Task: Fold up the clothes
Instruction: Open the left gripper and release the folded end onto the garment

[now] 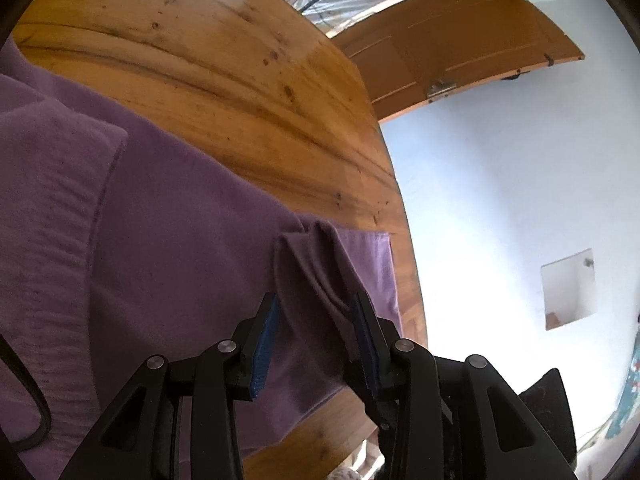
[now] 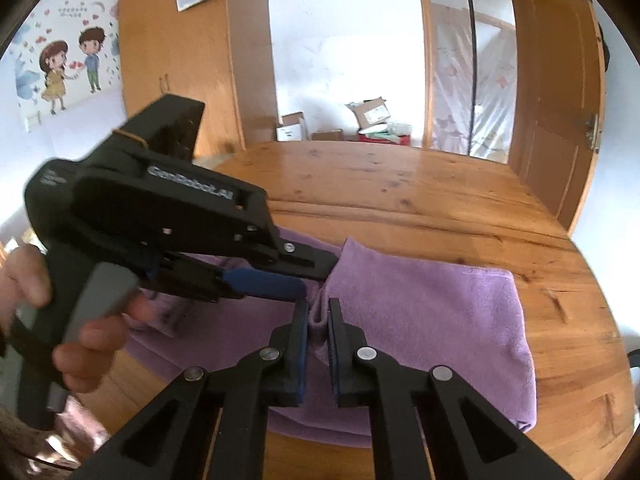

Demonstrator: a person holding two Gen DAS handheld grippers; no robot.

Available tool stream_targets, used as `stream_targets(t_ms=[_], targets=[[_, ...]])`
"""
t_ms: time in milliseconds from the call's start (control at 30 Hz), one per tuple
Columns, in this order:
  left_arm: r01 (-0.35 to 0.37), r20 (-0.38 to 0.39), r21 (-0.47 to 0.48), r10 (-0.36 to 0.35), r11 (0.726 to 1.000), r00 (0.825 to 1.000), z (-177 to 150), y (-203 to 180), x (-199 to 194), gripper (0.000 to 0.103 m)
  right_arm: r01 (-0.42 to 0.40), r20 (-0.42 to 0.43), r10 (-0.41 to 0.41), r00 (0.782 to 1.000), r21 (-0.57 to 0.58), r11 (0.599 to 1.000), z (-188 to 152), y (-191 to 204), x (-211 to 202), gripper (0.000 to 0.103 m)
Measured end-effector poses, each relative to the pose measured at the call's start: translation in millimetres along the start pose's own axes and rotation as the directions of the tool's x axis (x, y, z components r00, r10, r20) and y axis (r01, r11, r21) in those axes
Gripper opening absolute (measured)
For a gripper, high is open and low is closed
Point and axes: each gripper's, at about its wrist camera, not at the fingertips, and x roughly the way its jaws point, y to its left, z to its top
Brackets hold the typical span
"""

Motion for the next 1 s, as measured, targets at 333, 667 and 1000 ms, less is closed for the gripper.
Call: stream_targets(t_ms=[333,667,1000], targets=[[-0.003,0.08,0.0,0.003,1.0,0.997,6.0,-3.4,-25.2,0.039,-0.063,-0.049,0.062,0.997,-0.026,0.998,-6.3,22.3,11.9,0.009],[-0.049,0.076,0.008,0.049,0.999,0.996,2.5,-0.7,-37.3,0.039,-0.051,-0.166,0.037,0.985,-0.082,0.995,-23.1,29.4,36.9,0.015],[-0.149,0.083,0.02,0.147,0.989,0.986,2.5,4.2,-57.2,0.039,-0.147,-0.157,0.139,0.978,-0.042,0.988,-8.0,25.5,41.0,0.015]])
